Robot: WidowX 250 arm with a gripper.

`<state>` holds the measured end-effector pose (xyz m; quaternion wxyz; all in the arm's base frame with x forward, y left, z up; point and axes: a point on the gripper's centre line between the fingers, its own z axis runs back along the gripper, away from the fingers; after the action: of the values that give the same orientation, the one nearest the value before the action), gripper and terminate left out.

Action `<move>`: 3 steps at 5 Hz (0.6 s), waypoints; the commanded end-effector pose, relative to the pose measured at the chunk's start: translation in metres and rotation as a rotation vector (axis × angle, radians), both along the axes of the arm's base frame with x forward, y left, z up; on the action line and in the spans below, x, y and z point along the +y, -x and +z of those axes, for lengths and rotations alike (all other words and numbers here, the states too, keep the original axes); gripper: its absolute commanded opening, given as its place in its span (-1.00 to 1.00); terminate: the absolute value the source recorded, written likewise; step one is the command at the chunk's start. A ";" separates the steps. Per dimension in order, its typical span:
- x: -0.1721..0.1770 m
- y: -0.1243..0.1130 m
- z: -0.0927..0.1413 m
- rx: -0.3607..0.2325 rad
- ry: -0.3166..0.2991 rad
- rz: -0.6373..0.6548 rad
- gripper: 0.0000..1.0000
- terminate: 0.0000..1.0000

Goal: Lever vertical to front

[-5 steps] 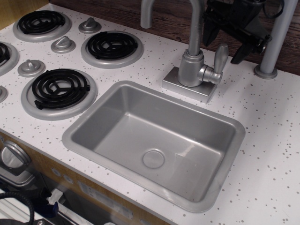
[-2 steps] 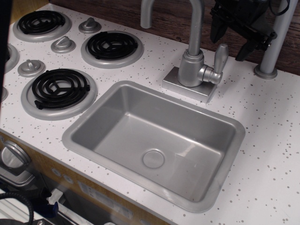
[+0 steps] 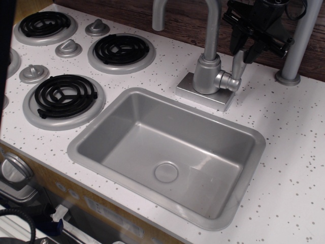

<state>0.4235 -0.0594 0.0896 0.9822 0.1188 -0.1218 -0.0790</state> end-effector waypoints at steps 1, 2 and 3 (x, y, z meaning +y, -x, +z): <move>0.002 0.019 0.017 0.032 -0.003 0.075 -1.00 -1.00; 0.002 0.029 0.012 0.038 0.004 0.096 -1.00 -1.00; 0.005 0.029 0.001 0.036 0.043 0.102 -1.00 -1.00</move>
<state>0.3875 -0.0590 0.0679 0.9932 0.0877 -0.0708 -0.0275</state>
